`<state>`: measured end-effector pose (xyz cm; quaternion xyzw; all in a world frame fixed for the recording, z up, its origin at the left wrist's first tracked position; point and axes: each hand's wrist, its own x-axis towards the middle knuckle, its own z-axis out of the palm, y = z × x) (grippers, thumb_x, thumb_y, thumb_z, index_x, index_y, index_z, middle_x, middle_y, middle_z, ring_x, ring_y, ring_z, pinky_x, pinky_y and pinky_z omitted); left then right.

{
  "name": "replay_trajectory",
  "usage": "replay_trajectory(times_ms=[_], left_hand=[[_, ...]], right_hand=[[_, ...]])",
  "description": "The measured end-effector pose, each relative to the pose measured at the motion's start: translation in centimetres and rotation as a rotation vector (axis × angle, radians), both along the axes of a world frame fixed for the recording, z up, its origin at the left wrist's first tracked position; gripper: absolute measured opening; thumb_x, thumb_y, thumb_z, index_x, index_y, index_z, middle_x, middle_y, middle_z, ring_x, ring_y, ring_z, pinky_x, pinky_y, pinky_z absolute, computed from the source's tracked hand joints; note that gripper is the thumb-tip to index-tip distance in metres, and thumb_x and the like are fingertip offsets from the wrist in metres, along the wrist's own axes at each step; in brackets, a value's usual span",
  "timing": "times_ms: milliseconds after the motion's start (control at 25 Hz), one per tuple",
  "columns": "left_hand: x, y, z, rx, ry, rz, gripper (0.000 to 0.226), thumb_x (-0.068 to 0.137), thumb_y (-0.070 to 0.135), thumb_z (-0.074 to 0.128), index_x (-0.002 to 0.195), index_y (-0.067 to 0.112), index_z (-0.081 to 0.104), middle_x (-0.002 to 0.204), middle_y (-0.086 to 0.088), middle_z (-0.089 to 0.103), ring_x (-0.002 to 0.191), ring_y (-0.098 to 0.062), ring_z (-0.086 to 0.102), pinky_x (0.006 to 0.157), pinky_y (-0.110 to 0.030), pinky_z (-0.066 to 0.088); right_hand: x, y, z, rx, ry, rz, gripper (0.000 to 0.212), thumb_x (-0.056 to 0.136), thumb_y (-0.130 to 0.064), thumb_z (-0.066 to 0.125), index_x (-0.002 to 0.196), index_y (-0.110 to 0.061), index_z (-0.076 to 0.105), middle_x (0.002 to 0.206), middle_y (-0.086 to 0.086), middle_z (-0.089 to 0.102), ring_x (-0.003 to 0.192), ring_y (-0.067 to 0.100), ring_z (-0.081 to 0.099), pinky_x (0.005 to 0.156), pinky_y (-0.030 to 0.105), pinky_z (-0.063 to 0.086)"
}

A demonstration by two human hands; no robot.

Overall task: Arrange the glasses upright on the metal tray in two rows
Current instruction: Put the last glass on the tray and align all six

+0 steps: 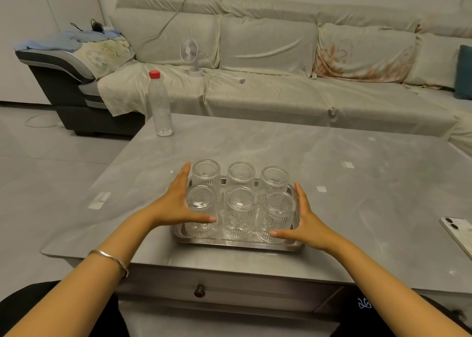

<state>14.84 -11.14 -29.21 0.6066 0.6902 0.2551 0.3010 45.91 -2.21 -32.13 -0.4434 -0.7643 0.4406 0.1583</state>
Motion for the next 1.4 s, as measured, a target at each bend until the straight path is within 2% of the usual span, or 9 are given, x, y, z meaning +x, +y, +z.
replay_trajectory(times_ms=[80,160,240,520,760,920,1120,1320,1400], left_hand=[[-1.3,-0.2,-1.0,-0.074,0.014,-0.019,0.151,0.040,0.063,0.081,0.147,0.025,-0.019,0.161,0.004,-0.011,0.148,-0.017,0.001,0.118,-0.036,0.011],[-2.1,-0.3,-2.2,-0.123,0.090,-0.047,0.155,0.034,0.070,0.078,0.147,0.022,-0.016,0.161,0.002,-0.008,0.148,-0.018,0.001,0.120,-0.037,0.010],[-2.4,0.0,-3.0,-0.146,0.072,-0.058,0.156,0.033,0.072,0.078,0.148,0.022,-0.015,0.161,0.003,-0.007,0.148,-0.017,0.001,0.120,-0.037,0.010],[-3.0,2.0,-4.8,-0.166,0.093,-0.071,0.152,0.031,0.067,0.085,0.146,0.039,-0.008,0.160,0.010,0.004,0.147,-0.018,0.012,0.118,-0.048,0.021],[-2.0,2.5,-4.4,-0.103,0.057,-0.149,0.143,0.035,0.065,0.086,0.146,0.040,-0.001,0.158,0.011,0.009,0.145,-0.018,0.017,0.118,-0.049,0.020],[-1.5,2.5,-3.8,-0.108,0.051,-0.158,0.147,0.032,0.068,0.082,0.147,0.036,-0.003,0.158,0.010,0.003,0.146,-0.020,0.011,0.119,-0.048,0.016],[-1.0,2.2,-3.1,-0.087,0.056,-0.155,0.146,0.029,0.072,0.077,0.147,0.033,-0.001,0.157,0.004,0.012,0.144,-0.020,0.017,0.119,-0.040,0.015],[-0.7,1.9,-3.3,-0.070,0.050,-0.146,0.143,0.030,0.073,0.075,0.146,0.033,0.003,0.141,0.019,0.017,0.142,-0.020,0.021,0.118,-0.043,0.017],[-0.6,1.8,-3.3,-0.058,0.057,-0.144,0.142,0.030,0.074,0.076,0.146,0.034,0.004,0.141,0.019,0.017,0.141,-0.019,0.023,0.118,-0.045,0.018]], right_hand=[[-0.3,0.6,-0.7,-0.030,-0.007,0.031,0.140,0.059,-0.041,0.086,0.147,-0.031,-0.023,0.162,-0.008,-0.011,0.149,0.015,0.006,0.111,0.023,0.015],[-0.4,1.0,-1.2,-0.042,-0.018,0.040,0.144,0.055,-0.045,0.087,0.146,-0.033,-0.025,0.162,-0.008,-0.011,0.149,0.016,0.007,0.116,0.028,0.015],[-0.5,1.4,-1.6,-0.046,-0.028,0.042,0.149,0.050,-0.050,0.087,0.145,-0.035,-0.026,0.162,-0.009,-0.011,0.149,0.015,0.008,0.120,0.034,0.016],[-0.8,1.9,-2.5,-0.031,-0.048,0.028,0.153,0.042,-0.061,0.087,0.144,-0.040,-0.026,0.162,-0.009,-0.005,0.149,0.016,0.011,0.121,0.044,0.018],[-1.0,1.9,-2.9,0.016,-0.033,0.013,0.149,0.043,-0.060,0.087,0.145,-0.041,-0.019,0.162,-0.007,0.003,0.148,0.017,0.016,0.120,0.046,0.022],[-0.9,2.0,-3.1,0.016,-0.040,-0.001,0.150,0.042,-0.063,0.086,0.146,-0.040,-0.020,0.162,-0.007,0.002,0.148,0.017,0.015,0.119,0.047,0.022],[-1.0,2.2,-2.7,0.011,-0.035,0.008,0.150,0.041,-0.061,0.087,0.146,-0.041,-0.018,0.162,-0.007,0.002,0.148,0.019,0.017,0.119,0.047,0.023],[-1.0,2.3,-2.3,0.000,-0.032,0.028,0.150,0.041,-0.060,0.087,0.146,-0.039,-0.017,0.161,-0.007,0.002,0.147,0.019,0.017,0.120,0.045,0.022],[-1.0,2.4,-2.3,-0.006,-0.030,0.035,0.149,0.042,-0.058,0.088,0.146,-0.039,-0.016,0.161,-0.007,0.002,0.147,0.019,0.017,0.120,0.044,0.021]])
